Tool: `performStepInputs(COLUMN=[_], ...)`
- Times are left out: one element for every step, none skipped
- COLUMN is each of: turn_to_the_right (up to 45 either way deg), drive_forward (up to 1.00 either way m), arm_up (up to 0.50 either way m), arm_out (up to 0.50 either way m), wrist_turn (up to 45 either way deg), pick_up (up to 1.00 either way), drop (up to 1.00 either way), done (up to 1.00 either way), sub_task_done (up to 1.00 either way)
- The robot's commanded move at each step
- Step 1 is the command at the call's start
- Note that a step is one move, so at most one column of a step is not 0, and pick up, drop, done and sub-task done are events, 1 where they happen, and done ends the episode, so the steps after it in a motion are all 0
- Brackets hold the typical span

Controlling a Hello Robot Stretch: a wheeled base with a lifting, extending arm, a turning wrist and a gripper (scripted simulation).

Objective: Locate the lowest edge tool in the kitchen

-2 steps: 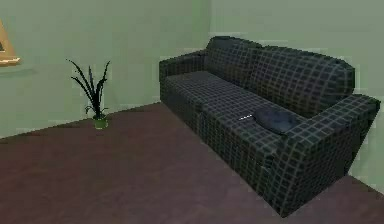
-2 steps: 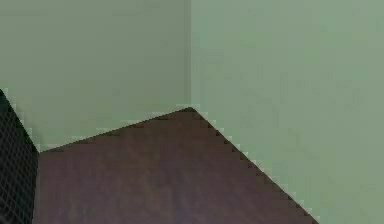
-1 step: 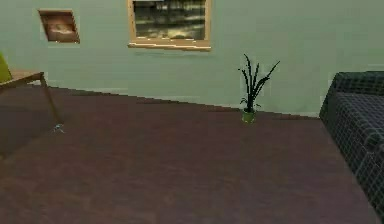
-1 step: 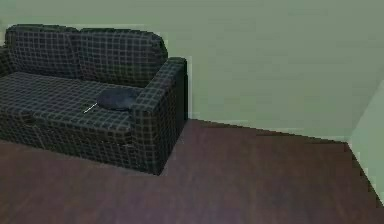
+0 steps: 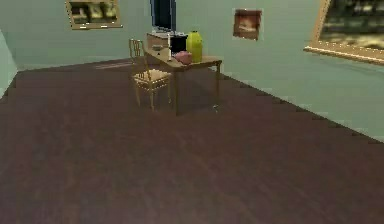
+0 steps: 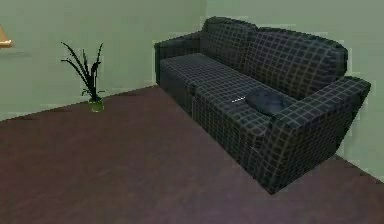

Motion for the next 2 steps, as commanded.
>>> performStepInputs(turn_to_the_right=[-42.0,0.0], drive_forward=[0.00,1.00], arm_up=[0.00,0.00], arm_out=[0.00,0.00], wrist_turn=[0.0,0.0], pick_up=[0.00,0.00], drop=[0.00,0.00], done=[0.00,0.00], sub_task_done=[0.00,0.00])
